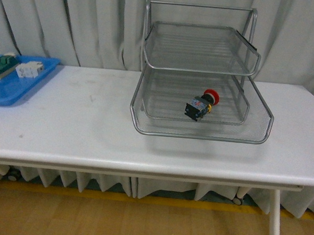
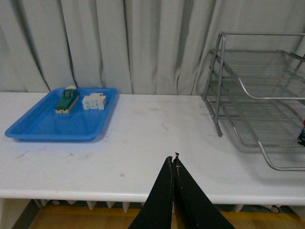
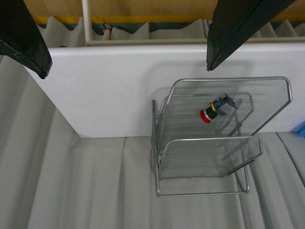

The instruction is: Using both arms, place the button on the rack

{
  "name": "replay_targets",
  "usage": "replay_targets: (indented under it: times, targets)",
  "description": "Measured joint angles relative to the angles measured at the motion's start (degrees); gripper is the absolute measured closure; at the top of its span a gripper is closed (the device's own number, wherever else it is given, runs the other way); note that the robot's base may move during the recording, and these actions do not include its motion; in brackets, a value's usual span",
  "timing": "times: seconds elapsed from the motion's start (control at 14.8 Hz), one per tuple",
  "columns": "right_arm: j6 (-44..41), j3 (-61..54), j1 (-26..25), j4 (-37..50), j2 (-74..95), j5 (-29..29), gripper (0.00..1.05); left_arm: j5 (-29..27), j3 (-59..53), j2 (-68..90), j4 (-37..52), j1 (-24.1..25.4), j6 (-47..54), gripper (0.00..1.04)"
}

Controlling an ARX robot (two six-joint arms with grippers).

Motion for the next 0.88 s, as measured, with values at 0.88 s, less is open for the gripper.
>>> replay_targets:
  times: [0.88]
  targets:
    - [0.0,0.0,0.0,0.0,0.0,0.0,0.06,0.0,-3.9,-25.9,-21.0,0.0,0.0,1.03]
